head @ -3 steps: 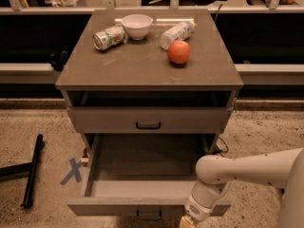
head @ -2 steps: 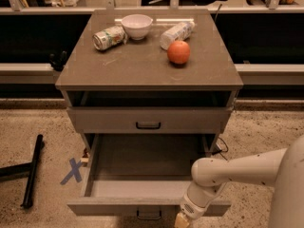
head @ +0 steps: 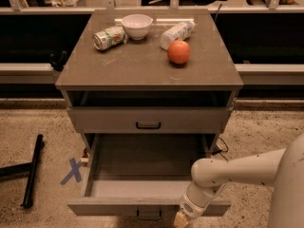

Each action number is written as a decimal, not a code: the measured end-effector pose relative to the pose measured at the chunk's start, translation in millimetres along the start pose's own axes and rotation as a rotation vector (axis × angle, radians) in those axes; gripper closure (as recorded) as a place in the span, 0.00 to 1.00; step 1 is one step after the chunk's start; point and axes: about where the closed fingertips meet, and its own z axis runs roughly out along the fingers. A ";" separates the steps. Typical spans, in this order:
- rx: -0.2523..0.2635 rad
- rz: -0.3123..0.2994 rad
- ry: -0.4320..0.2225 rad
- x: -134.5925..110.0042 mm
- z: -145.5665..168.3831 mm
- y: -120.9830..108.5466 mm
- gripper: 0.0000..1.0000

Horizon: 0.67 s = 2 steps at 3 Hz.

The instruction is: Close middle drawer

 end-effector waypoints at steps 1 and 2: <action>0.049 0.018 -0.012 -4.7 4.5 -19.8 1.00; 0.049 0.018 -0.012 -4.2 4.8 -18.6 1.00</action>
Offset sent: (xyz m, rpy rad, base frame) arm 0.1191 -0.0435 -0.0627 -0.0700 -0.2314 -0.1515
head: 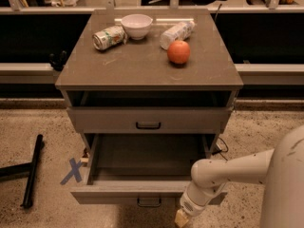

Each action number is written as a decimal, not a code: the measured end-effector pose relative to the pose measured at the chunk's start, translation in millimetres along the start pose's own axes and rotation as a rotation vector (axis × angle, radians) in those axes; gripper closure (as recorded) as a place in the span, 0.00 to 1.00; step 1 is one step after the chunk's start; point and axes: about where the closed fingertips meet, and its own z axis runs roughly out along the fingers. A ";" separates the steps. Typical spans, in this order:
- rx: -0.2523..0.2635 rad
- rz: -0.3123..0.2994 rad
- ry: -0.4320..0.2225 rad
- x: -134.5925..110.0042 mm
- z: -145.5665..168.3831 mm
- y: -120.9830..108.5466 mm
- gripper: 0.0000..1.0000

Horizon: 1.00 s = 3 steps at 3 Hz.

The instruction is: Close middle drawer

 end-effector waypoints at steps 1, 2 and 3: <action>0.056 0.014 -0.073 -24.8 1.7 -40.8 1.00; 0.080 0.020 -0.103 -34.7 3.0 -55.8 1.00; 0.132 0.031 -0.165 -60.0 -1.3 -89.5 1.00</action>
Offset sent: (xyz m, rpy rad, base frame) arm 0.1738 -0.0269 -0.0533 0.0064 -0.3057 -0.1596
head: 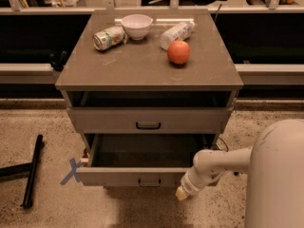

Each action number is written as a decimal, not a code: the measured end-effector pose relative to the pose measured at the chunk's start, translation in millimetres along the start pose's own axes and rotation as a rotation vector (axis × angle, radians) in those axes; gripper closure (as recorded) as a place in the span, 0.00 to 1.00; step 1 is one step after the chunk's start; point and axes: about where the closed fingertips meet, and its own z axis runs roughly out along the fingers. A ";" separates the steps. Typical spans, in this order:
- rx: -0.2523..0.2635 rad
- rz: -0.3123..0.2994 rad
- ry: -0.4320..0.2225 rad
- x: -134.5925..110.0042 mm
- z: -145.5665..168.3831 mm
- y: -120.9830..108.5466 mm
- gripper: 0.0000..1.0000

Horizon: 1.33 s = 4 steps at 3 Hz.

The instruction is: Close middle drawer

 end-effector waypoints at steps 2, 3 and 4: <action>0.064 -0.003 -0.088 -37.9 -6.7 -30.3 1.00; 0.099 -0.022 -0.146 -67.2 -19.0 -41.0 1.00; 0.127 -0.038 -0.170 -93.9 -22.0 -50.1 1.00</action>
Offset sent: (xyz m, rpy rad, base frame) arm 0.0931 0.0008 0.0229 0.0239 -0.2153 -0.0660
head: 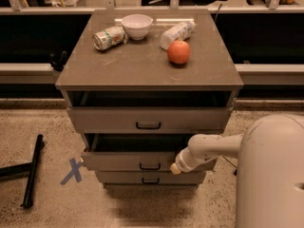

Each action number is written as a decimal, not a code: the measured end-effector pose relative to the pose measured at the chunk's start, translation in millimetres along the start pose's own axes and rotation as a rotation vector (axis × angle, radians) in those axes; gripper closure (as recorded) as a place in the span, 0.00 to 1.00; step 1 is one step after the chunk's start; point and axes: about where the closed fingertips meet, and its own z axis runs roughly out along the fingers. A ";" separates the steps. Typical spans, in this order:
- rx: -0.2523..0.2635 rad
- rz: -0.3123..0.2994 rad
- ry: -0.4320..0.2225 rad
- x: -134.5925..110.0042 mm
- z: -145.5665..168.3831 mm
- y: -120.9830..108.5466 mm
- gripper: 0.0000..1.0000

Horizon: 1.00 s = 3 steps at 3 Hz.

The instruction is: Close middle drawer

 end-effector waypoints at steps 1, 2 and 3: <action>0.016 -0.003 -0.023 -22.5 1.6 -9.3 1.00; 0.027 -0.002 -0.041 -42.0 3.7 -15.7 1.00; 0.037 0.001 -0.052 -56.1 3.9 -20.8 1.00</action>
Offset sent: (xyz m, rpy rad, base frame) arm 0.0667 0.0220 0.0166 0.0116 -0.0750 -0.0269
